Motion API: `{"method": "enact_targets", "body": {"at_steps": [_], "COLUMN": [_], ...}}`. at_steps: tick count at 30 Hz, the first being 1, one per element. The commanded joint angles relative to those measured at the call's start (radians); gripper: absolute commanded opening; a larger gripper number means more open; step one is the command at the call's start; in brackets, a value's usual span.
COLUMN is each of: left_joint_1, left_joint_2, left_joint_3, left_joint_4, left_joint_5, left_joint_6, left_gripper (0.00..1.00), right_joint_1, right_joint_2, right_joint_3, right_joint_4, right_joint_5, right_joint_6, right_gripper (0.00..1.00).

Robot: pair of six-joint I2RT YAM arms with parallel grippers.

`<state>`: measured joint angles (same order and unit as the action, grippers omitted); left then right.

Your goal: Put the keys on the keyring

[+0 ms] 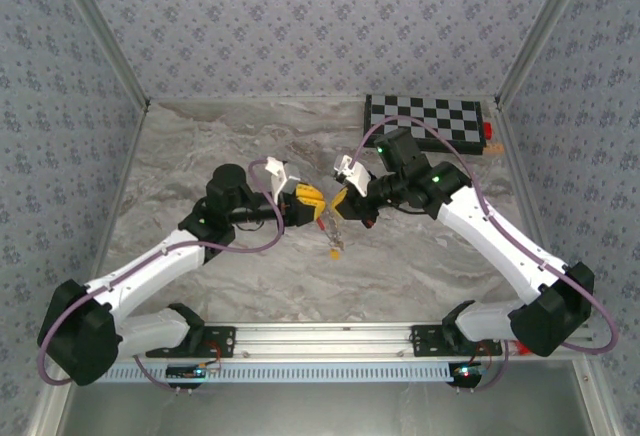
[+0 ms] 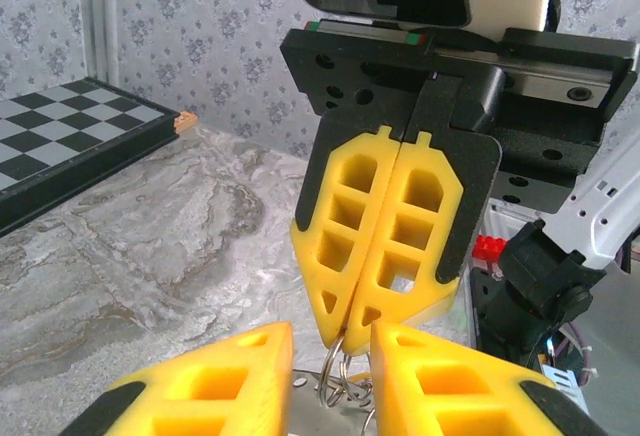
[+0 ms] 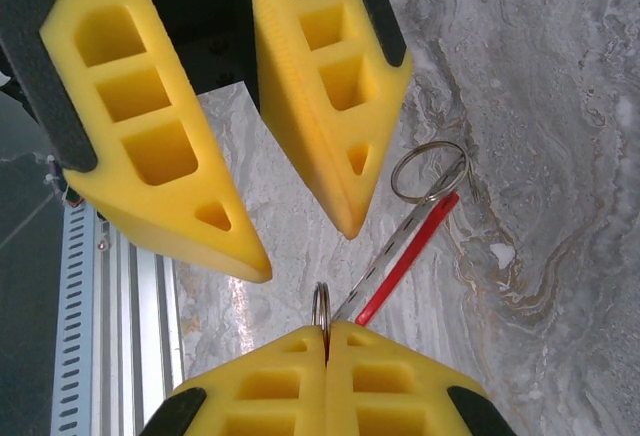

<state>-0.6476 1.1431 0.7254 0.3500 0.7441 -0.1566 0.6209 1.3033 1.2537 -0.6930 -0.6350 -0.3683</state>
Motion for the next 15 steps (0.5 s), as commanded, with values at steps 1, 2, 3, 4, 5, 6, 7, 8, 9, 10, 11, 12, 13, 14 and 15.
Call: {"method": "enact_targets", "body": {"at_steps": [1,2,3,4,5,6,7,8,9,10,11,12,13,14,15], "left_joint_1": [0.006,0.007,0.009,0.009,0.01,0.01,0.012,0.012,0.011,0.012,0.012,0.012,0.012,0.012,0.012], "left_joint_2": [0.021,0.023,0.028,0.03,0.033,0.036,0.039,0.041,0.043,0.044,0.046,0.046,0.047,0.048,0.05], "left_joint_3": [0.03,0.029,0.03,0.032,0.032,0.034,0.034,0.034,0.034,0.034,0.034,0.033,0.034,0.033,0.034], "left_joint_4": [-0.012,-0.014,-0.016,-0.018,-0.021,-0.023,-0.022,-0.023,-0.021,-0.019,-0.018,-0.017,-0.017,-0.018,-0.017], "left_joint_5": [0.031,0.029,0.03,0.028,0.025,0.025,0.025,0.027,0.032,0.039,0.047,0.052,0.057,0.058,0.061], "left_joint_6": [0.025,0.025,0.027,0.028,0.029,0.029,0.029,0.029,0.029,0.029,0.029,0.028,0.027,0.027,0.026], "left_gripper": [0.27,0.26,0.27,0.27,0.27,0.27,0.27,0.27,0.27,0.26,0.26,0.26,0.26,0.27,0.26], "right_joint_1": [0.008,0.01,0.011,0.011,0.013,0.013,0.012,0.012,0.012,0.012,0.012,0.012,0.012,0.013,0.012], "right_joint_2": [-0.001,-0.001,-0.002,-0.003,-0.005,-0.007,-0.008,-0.01,-0.012,-0.013,-0.012,-0.012,-0.012,-0.012,-0.013], "right_joint_3": [0.037,0.038,0.036,0.036,0.035,0.033,0.035,0.031,0.029,0.028,0.027,0.027,0.025,0.025,0.025], "right_joint_4": [-0.021,-0.021,-0.022,-0.022,-0.02,-0.02,-0.016,-0.014,-0.011,-0.009,-0.009,-0.008,-0.006,-0.004,-0.002], "right_joint_5": [0.0,0.001,0.002,0.002,0.004,0.005,0.005,0.005,0.007,0.006,0.008,0.008,0.008,0.008,0.006], "right_joint_6": [-0.02,-0.02,-0.019,-0.021,-0.021,-0.021,-0.021,-0.021,-0.021,-0.021,-0.021,-0.021,-0.021,-0.021,-0.02], "right_gripper": [0.0,0.0,0.0,0.0,0.0,0.0,0.0,0.0,0.0,0.0,0.0,0.0,0.0,0.0,0.0]}}
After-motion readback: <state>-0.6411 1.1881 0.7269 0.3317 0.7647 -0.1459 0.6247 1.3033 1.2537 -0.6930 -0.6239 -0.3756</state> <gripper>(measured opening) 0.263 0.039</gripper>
